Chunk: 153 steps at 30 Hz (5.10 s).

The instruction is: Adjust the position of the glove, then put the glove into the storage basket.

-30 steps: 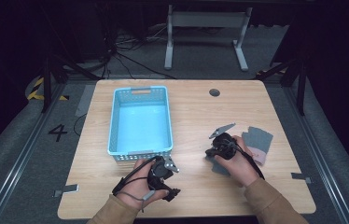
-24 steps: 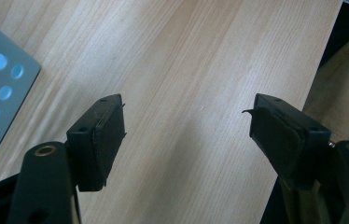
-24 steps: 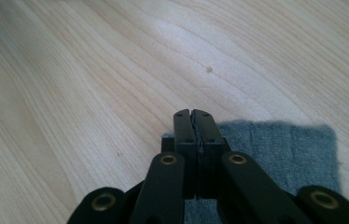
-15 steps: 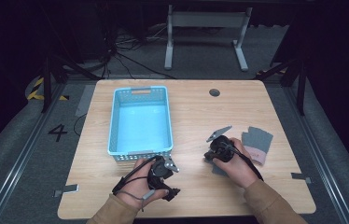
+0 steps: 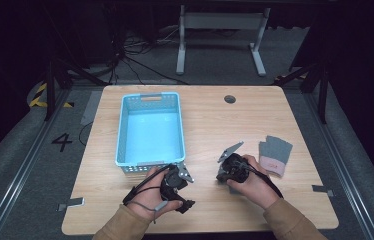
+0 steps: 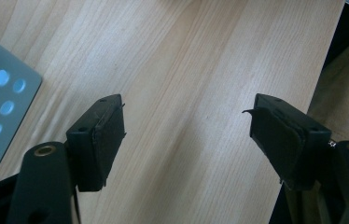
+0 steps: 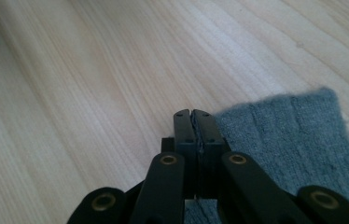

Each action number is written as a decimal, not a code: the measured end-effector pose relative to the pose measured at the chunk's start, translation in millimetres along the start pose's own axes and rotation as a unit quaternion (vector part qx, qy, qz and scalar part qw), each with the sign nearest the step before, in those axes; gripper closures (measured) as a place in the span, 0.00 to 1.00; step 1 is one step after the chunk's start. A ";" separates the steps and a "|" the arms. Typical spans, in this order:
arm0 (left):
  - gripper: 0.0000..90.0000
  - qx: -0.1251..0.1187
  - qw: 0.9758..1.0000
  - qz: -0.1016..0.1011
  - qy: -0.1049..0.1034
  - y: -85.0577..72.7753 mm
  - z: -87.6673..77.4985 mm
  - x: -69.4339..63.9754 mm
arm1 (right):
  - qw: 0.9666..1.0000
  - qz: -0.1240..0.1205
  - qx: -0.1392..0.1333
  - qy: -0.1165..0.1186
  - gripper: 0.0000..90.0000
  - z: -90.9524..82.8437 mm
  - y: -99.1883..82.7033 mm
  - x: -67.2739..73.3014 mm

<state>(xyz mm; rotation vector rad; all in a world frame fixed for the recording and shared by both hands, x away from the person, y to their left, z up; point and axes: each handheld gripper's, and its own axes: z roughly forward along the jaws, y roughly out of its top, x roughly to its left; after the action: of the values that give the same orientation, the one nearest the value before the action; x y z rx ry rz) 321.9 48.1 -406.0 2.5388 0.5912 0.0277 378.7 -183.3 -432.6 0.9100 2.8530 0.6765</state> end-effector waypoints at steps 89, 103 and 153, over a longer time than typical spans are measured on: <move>0.30 -0.028 1.000 -0.002 0.001 18.0 3.2 9.9 | 0.979 0.173 -0.040 -0.101 1.00 -51.3 -83.4 -89.6; 0.29 -0.024 0.999 0.019 -0.010 32.2 10.1 9.4 | 0.974 0.198 -0.025 -0.108 1.00 -61.1 -106.2 -93.1; 0.29 -0.036 0.999 0.004 -0.001 27.2 5.7 13.1 | 0.956 0.197 -0.148 -0.158 0.58 -105.2 -107.5 -108.1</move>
<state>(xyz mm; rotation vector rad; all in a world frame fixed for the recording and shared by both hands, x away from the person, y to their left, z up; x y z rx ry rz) 345.6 29.9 -398.6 2.4715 0.5679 0.0489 389.4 -363.5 -391.0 1.3991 2.2351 0.8703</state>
